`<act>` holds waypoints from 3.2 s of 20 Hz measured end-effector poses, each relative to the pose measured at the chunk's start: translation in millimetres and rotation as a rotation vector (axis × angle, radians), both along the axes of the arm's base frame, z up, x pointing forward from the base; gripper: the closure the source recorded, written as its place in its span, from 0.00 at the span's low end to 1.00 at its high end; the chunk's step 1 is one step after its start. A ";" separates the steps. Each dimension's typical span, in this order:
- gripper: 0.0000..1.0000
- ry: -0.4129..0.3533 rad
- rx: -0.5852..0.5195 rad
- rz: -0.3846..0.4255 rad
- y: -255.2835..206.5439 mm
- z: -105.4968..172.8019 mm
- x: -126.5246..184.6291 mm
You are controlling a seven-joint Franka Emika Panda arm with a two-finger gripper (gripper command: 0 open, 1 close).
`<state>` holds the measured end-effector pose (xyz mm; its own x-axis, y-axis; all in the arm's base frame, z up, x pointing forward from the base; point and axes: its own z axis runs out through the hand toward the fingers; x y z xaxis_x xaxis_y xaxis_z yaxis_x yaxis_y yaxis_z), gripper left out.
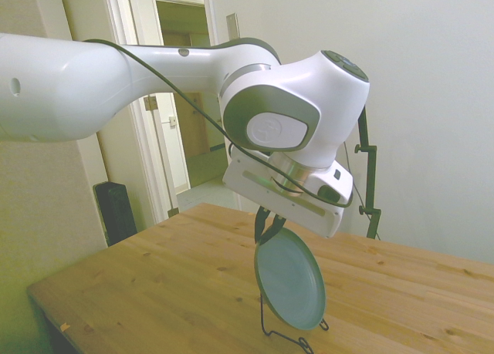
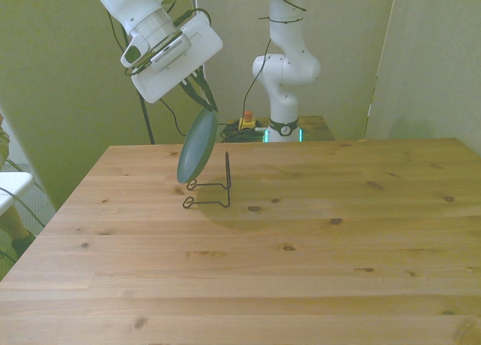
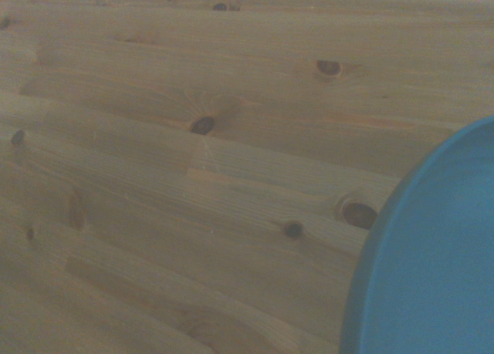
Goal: Load the plate
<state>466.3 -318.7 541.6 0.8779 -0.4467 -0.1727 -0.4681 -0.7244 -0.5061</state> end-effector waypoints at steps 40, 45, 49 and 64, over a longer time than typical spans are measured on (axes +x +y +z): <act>1.00 -0.100 0.149 0.146 -7.7 -46.9 -16.4; 1.00 -0.110 0.148 0.159 -8.1 -47.6 -17.0; 1.00 -0.113 0.150 0.163 -8.4 -49.1 -17.7; 1.00 -0.134 0.150 0.170 -12.5 -53.2 -25.3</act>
